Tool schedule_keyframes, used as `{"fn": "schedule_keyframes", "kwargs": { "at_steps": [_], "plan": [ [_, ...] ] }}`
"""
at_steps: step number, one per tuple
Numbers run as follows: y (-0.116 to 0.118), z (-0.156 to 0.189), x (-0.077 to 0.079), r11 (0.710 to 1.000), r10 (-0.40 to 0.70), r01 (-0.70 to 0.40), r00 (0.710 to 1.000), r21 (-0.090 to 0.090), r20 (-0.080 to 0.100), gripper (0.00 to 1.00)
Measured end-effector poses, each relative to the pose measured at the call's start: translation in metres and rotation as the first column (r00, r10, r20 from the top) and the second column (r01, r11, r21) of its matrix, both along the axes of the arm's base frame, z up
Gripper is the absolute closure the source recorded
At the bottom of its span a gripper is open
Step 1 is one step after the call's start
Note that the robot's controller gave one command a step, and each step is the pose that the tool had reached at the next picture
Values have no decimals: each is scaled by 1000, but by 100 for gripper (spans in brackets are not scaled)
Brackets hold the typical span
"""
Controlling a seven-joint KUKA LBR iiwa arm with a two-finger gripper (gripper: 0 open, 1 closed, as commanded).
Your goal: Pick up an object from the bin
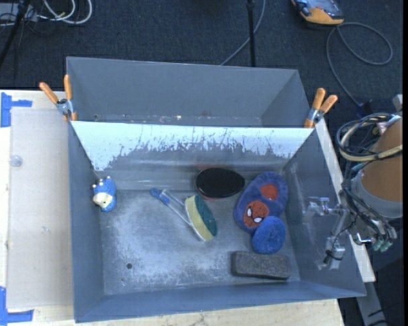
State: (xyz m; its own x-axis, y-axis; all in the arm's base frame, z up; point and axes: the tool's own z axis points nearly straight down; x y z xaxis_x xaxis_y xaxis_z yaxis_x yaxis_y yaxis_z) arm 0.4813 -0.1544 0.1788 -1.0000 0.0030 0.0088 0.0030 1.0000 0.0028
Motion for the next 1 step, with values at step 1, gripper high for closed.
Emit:
{"fn": "schedule_keyframes", "kwargs": {
  "at_steps": [1],
  "plan": [
    [0,4,2,1000,4,-4,1000,-2,7,0]
  ]
}}
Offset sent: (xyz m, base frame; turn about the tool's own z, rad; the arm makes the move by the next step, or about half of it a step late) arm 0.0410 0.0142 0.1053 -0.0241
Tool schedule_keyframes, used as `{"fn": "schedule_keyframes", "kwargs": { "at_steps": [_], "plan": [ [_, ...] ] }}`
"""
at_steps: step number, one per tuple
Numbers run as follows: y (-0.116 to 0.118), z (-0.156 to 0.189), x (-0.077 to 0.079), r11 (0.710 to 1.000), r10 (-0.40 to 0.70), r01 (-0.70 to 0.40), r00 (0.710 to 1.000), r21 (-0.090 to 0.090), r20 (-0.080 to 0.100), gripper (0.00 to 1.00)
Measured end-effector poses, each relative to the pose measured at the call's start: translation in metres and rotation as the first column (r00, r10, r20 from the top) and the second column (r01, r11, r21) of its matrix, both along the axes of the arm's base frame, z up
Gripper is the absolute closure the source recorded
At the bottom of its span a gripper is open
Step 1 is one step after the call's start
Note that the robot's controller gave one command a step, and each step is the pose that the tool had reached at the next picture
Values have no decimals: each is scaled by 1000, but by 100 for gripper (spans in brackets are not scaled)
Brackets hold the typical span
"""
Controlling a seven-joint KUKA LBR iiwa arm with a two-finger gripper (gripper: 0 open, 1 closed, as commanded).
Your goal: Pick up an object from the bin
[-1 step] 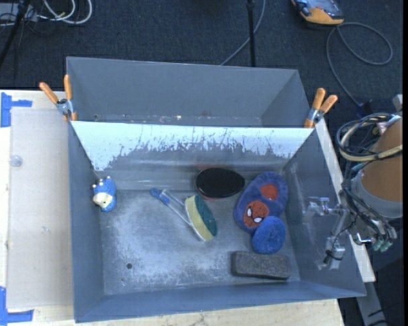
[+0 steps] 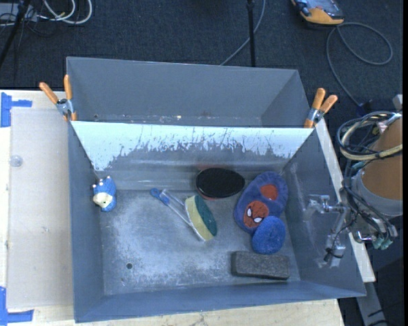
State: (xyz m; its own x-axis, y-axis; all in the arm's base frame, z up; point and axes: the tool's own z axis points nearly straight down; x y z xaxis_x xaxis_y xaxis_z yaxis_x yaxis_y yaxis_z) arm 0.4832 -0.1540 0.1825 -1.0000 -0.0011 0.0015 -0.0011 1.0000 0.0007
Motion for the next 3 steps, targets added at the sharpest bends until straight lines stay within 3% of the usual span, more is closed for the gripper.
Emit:
{"fn": "schedule_keyframes", "kwargs": {
  "at_steps": [1,2,3],
  "plan": [
    [6,42,16,1000,7,-7,1000,3,-9,0],
    [11,79,27,1000,-12,12,1000,0,4,0],
    [33,121,47,999,52,-52,999,3,-9,0]
  ]
}}
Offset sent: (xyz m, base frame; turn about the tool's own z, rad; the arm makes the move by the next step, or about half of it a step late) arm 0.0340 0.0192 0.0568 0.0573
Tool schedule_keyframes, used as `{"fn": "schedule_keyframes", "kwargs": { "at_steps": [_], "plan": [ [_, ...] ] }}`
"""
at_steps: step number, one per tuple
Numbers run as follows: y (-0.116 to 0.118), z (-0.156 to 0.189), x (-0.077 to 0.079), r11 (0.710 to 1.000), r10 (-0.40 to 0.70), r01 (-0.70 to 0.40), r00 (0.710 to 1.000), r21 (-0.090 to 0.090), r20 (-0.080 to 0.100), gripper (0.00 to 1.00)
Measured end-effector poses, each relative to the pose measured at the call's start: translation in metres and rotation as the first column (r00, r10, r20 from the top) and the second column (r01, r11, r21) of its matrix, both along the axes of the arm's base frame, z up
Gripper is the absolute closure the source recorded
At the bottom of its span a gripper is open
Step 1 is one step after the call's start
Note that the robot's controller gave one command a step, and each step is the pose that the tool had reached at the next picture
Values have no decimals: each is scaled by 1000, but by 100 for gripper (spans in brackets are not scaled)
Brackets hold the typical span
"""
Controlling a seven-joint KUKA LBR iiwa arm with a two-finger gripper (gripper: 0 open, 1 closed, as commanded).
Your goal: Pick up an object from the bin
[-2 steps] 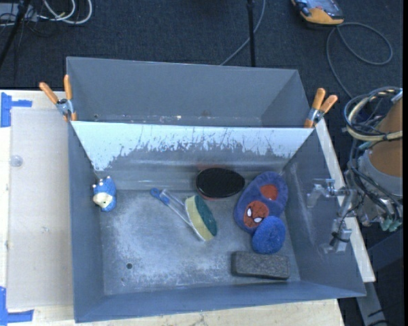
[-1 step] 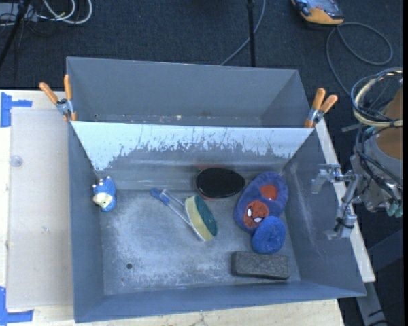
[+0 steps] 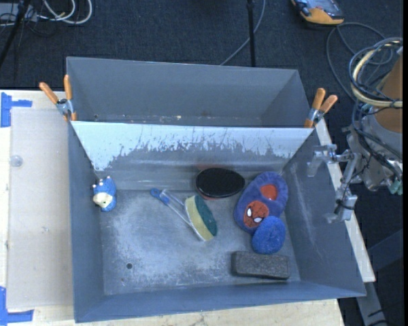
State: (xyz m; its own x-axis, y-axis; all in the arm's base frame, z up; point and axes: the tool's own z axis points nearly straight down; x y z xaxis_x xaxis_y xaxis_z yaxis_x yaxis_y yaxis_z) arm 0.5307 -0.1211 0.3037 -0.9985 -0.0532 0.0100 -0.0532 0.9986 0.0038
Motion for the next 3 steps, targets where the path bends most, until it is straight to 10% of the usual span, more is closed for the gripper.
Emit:
{"fn": "schedule_keyframes", "kwargs": {
  "at_steps": [1,3],
  "plan": [
    [-12,30,49,1000,-11,11,1000,-2,13,0],
    [8,128,48,976,218,-218,976,-2,13,0]
  ]
}}
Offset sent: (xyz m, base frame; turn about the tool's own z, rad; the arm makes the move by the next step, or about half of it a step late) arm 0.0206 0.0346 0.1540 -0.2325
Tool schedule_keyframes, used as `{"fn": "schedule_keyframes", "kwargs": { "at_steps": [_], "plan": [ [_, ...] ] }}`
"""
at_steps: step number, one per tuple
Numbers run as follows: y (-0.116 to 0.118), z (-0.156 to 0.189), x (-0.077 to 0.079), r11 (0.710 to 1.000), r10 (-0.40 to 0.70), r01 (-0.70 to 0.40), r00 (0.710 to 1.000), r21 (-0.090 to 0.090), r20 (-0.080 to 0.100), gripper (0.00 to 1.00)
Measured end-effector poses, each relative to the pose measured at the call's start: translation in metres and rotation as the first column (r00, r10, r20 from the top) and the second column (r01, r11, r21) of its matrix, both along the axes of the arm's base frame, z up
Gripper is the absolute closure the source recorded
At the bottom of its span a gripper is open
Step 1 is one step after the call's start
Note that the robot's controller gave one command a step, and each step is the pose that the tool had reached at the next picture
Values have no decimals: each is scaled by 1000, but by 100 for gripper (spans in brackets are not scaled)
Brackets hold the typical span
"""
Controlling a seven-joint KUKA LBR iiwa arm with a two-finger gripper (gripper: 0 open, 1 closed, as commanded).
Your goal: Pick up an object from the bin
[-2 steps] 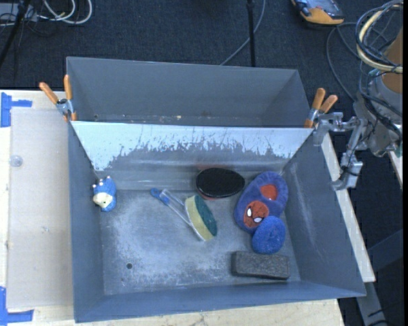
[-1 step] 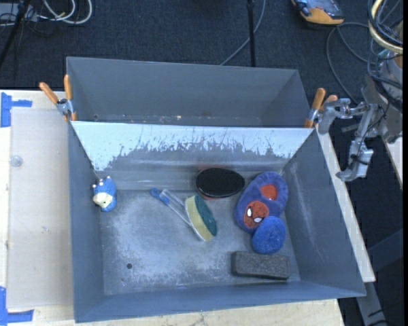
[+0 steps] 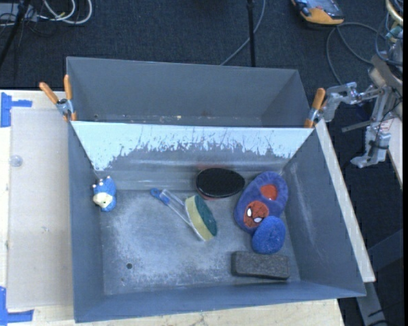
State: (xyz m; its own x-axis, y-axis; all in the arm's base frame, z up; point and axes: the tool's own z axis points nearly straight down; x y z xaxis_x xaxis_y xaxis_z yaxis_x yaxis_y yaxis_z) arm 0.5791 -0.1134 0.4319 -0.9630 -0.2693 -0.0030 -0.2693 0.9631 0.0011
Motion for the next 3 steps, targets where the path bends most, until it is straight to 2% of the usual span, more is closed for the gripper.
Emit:
{"fn": "schedule_keyframes", "kwargs": {
  "at_steps": [1,2,3],
  "plan": [
    [-1,19,5,1000,9,-9,1000,0,-3,0],
    [-29,20,31,984,178,-178,984,0,4,0],
    [-46,29,31,965,262,-262,965,0,-1,0]
  ]
}}
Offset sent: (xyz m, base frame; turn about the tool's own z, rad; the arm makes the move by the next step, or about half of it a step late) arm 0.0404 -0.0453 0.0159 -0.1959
